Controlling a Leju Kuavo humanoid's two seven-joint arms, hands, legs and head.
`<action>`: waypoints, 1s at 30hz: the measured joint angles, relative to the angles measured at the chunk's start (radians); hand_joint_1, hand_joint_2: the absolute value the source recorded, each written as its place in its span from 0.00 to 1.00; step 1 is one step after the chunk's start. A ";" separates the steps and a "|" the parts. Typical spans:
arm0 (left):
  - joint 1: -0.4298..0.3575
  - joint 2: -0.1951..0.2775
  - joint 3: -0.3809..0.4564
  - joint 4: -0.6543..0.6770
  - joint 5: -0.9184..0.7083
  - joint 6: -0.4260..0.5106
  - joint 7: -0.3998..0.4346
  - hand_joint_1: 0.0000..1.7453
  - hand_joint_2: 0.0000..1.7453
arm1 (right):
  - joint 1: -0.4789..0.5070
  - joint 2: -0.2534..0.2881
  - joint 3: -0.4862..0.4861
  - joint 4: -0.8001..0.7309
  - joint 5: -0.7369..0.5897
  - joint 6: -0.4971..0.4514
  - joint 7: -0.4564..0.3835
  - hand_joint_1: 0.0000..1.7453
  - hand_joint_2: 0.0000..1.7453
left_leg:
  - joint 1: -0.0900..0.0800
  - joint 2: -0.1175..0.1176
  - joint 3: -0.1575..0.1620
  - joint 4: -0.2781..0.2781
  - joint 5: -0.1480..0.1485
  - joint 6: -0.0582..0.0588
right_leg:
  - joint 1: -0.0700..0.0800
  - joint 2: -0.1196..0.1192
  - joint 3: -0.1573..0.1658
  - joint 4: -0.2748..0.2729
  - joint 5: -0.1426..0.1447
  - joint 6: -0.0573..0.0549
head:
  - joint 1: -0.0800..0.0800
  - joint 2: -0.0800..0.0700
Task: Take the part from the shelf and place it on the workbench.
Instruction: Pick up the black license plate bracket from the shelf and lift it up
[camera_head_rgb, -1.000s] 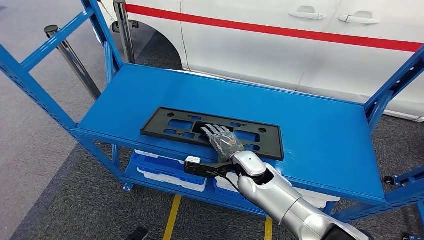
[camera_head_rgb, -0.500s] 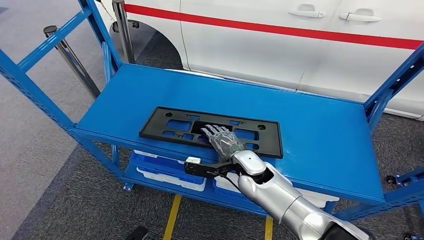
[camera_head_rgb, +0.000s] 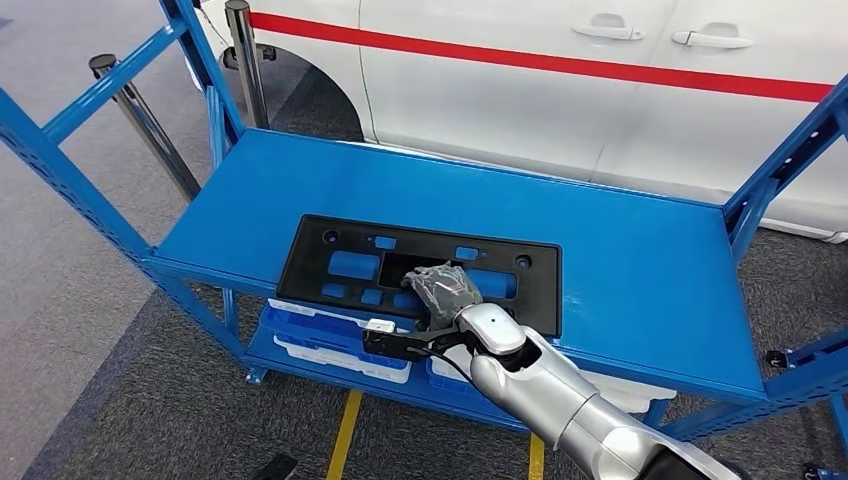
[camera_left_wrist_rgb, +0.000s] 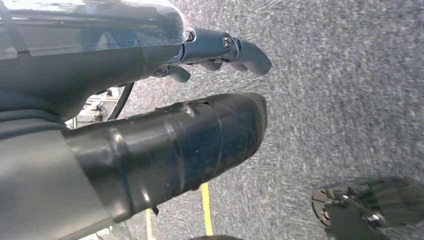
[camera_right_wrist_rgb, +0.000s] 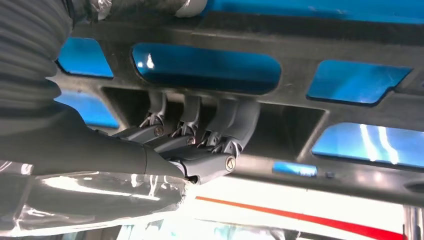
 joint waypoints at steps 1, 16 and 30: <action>0.000 0.000 0.000 0.000 0.000 0.000 0.000 0.00 0.00 | -0.003 0.000 0.000 0.000 0.000 0.000 0.001 1.00 1.00 | 0.002 0.001 0.002 -0.005 0.005 0.007 | 0.000 0.000 -0.003 0.008 -0.007 0.005 | 0.000 0.000; 0.007 -0.001 -0.002 0.000 0.004 -0.024 -0.039 0.00 0.00 | -0.017 0.000 0.003 0.010 -0.010 -0.012 -0.003 1.00 1.00 | 0.003 -0.002 -0.010 0.011 -0.001 -0.016 | -0.003 -0.006 0.014 0.002 -0.016 -0.014 | 0.001 0.000; 0.012 0.001 -0.016 0.000 0.000 -0.034 -0.039 0.00 0.00 | -0.021 -0.002 0.004 0.011 -0.009 -0.010 0.002 0.00 1.00 | 0.002 -0.001 -0.003 -0.002 0.007 -0.008 | -0.001 0.000 0.019 -0.009 -0.011 -0.002 | 0.000 0.000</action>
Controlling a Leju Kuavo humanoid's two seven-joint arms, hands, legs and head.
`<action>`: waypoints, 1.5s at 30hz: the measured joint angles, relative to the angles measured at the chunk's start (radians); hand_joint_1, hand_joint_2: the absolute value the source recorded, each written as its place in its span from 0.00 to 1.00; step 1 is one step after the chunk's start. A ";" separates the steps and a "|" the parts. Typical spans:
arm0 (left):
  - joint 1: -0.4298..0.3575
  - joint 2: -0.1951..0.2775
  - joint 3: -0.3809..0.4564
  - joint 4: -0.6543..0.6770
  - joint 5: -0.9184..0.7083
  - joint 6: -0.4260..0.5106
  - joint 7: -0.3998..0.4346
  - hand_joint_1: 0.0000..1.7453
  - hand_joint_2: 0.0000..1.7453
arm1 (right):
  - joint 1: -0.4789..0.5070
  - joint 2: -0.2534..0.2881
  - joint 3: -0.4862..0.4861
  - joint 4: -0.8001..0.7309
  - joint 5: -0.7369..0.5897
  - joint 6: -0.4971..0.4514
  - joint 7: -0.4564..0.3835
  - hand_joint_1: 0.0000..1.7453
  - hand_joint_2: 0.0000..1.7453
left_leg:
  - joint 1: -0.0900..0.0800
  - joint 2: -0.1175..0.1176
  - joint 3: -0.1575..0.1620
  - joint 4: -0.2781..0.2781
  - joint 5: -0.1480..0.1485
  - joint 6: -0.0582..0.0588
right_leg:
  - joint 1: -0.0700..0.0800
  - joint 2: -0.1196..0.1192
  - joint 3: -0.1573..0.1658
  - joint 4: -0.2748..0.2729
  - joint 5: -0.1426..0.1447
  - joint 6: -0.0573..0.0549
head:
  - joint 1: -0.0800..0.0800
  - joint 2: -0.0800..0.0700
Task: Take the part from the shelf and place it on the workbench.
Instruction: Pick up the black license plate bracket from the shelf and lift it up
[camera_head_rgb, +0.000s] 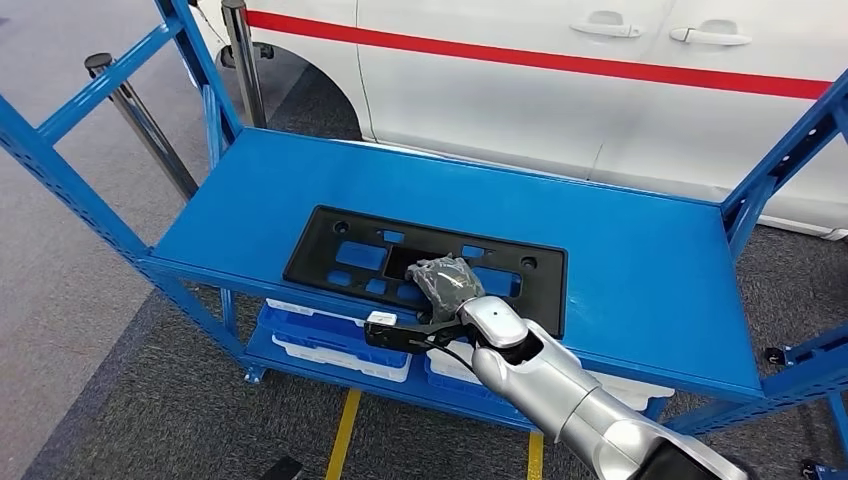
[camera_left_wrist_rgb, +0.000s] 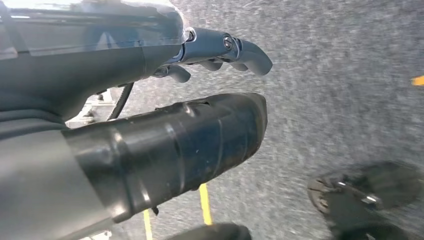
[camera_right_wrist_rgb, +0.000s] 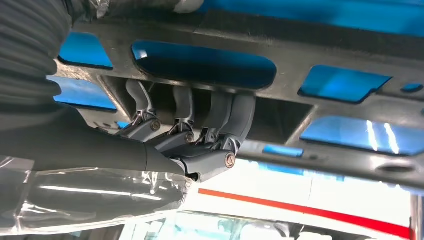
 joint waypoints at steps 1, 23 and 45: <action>0.001 0.000 -0.002 0.000 0.000 0.000 0.000 0.00 0.00 | 0.001 -0.001 0.000 0.000 0.011 -0.008 0.009 0.00 1.00 | 0.002 0.001 0.001 -0.004 0.003 0.007 | -0.001 0.000 0.000 0.002 -0.003 0.006 | 0.000 0.000; 0.016 -0.006 -0.013 0.000 0.004 -0.002 -0.001 0.00 0.00 | 0.081 -0.026 0.000 -0.137 0.393 -0.209 0.178 0.00 1.00 | 0.005 0.002 -0.134 0.286 -0.128 -0.028 | -0.002 -0.003 -0.016 0.008 0.003 -0.031 | 0.000 0.000; 0.015 -0.006 -0.016 0.000 0.015 -0.009 -0.008 0.00 0.00 | 0.104 -0.037 -0.029 -0.183 0.396 -0.169 0.146 0.00 1.00 | -0.002 -0.001 -0.004 0.011 -0.009 0.001 | -0.006 0.000 -0.021 0.026 -0.010 0.002 | 0.000 0.000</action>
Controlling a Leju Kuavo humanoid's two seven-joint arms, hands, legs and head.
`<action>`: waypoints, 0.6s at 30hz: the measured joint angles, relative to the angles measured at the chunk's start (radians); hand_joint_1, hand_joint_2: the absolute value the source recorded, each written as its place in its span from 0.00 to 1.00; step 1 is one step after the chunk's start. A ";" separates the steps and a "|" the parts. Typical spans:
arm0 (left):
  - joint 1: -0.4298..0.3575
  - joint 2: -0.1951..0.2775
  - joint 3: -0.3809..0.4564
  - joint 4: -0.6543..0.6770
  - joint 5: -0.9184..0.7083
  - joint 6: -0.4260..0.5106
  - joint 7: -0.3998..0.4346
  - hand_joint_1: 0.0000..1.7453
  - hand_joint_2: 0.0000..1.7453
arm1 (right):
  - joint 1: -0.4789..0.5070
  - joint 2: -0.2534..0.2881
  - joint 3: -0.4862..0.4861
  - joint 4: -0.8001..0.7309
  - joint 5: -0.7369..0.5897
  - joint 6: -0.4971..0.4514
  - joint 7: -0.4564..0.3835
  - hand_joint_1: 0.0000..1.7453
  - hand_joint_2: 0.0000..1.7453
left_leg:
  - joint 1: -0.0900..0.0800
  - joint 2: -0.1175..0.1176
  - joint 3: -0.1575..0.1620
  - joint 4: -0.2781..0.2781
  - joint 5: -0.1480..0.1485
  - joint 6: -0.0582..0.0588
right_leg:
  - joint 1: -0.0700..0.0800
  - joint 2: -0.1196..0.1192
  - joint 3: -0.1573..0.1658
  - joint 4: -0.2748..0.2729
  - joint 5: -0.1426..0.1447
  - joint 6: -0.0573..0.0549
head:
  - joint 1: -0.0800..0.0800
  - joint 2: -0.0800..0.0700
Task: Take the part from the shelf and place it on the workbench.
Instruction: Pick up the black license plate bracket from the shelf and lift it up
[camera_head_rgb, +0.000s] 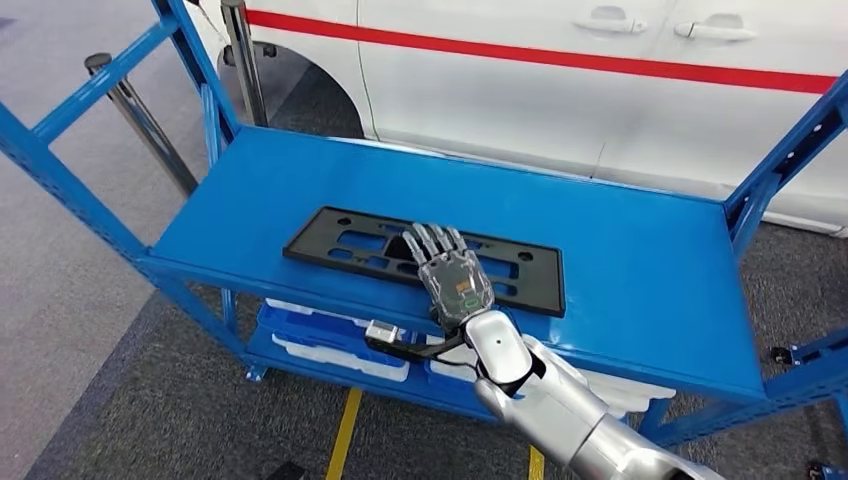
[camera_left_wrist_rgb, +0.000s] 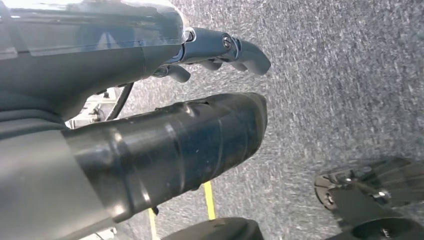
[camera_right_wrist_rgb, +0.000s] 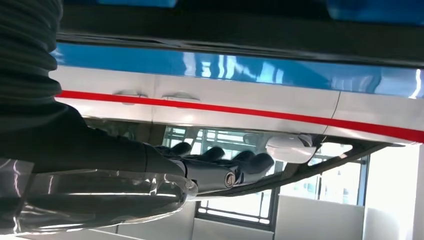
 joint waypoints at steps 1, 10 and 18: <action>0.001 0.001 0.000 0.000 0.002 -0.001 -0.003 0.00 0.00 | 0.000 -0.001 0.000 -0.001 -0.004 0.004 -0.003 0.00 1.00 | 0.001 0.000 0.000 -0.001 -0.001 -0.004 | -0.001 0.000 0.000 0.000 0.001 -0.006 | 0.000 0.000; 0.012 0.006 0.000 0.000 0.010 0.003 0.005 0.00 0.00 | -0.011 -0.001 0.001 -0.002 -0.042 0.041 -0.034 0.00 1.00 | 0.005 0.002 -0.130 0.238 -0.051 -0.016 | 0.006 0.000 0.037 -0.009 -0.033 -0.036 | 0.000 0.000; 0.017 0.010 0.000 0.000 0.010 0.004 0.006 0.00 0.00 | -0.023 -0.001 0.003 -0.014 -0.046 0.043 -0.039 0.00 1.00 | -0.005 0.007 0.028 -0.029 -0.001 0.031 | 0.008 -0.005 0.071 0.030 -0.039 -0.001 | 0.001 0.000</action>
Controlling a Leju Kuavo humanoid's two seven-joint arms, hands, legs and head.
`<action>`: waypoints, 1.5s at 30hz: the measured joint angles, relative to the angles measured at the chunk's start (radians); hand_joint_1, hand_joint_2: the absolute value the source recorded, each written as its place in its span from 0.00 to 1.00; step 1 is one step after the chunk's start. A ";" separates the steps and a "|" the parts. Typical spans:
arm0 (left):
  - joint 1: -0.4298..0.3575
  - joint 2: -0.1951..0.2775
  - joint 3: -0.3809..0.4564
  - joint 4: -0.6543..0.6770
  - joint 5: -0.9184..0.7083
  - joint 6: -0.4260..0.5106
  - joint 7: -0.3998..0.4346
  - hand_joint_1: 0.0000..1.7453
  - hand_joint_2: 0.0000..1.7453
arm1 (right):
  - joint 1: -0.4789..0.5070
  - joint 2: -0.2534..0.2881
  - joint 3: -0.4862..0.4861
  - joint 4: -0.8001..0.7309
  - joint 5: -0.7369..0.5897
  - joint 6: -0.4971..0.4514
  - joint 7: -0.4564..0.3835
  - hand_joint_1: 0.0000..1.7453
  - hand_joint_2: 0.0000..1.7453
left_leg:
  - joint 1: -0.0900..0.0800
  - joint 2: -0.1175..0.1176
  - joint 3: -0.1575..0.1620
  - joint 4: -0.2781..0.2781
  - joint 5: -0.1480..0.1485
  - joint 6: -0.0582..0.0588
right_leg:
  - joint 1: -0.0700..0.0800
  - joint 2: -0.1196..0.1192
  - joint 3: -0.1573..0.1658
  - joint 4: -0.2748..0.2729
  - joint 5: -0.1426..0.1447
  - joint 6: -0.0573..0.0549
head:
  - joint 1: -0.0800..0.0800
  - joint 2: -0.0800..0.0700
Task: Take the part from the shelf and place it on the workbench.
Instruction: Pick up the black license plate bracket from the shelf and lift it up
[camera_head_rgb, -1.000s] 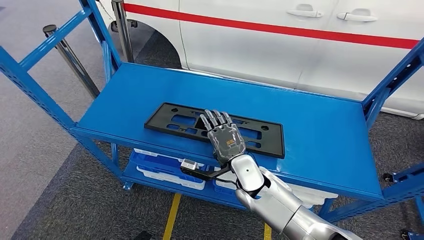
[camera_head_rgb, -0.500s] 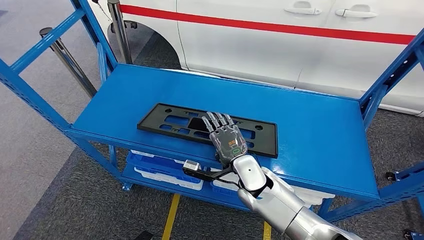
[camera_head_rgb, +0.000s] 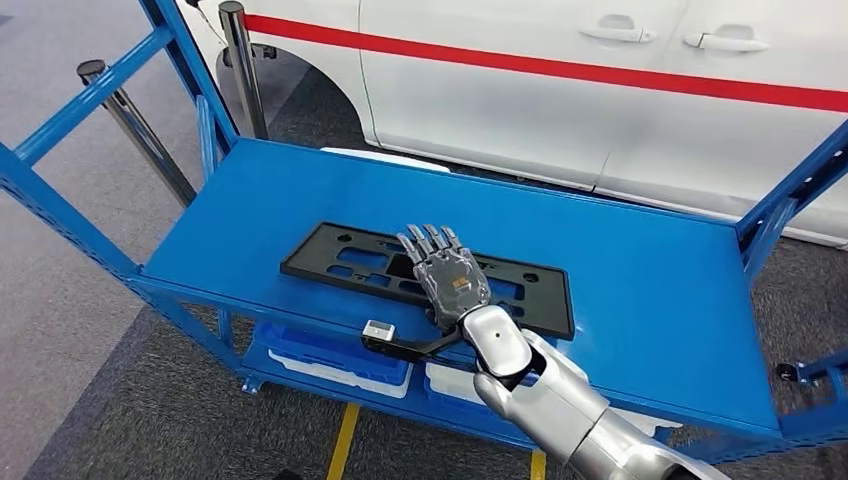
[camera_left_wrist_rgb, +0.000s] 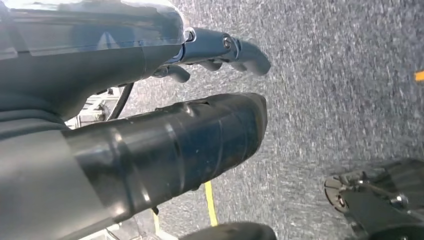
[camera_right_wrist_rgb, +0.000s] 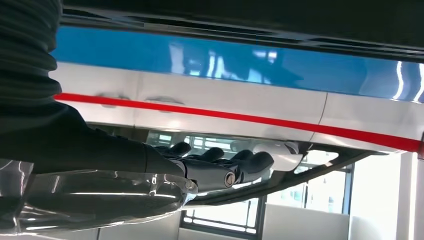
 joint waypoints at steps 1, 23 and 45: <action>0.000 0.000 0.000 0.000 0.000 0.000 -0.001 0.00 0.00 | -0.003 0.000 0.000 -0.001 -0.002 0.000 0.000 0.00 1.00 | 0.002 0.000 0.015 -0.005 -0.001 0.003 | -0.001 0.000 -0.024 0.043 -0.003 0.003 | 0.000 0.000; -0.003 0.036 0.003 0.000 0.003 0.004 -0.029 0.00 0.00 | -0.016 -0.043 0.029 -0.028 -0.125 0.033 -0.020 1.00 1.00 | 0.011 -0.007 -0.059 0.198 -0.119 -0.051 | 0.002 0.008 -0.115 -0.044 0.094 -0.044 | -0.004 0.000; -0.023 0.047 0.011 0.000 0.018 0.004 -0.034 0.00 0.00 | -0.069 -0.043 0.045 -0.038 -0.193 0.086 -0.039 1.00 1.00 | 0.008 -0.007 -0.013 0.026 -0.012 -0.038 | -0.011 0.001 -0.074 -0.038 0.051 -0.011 | -0.005 0.000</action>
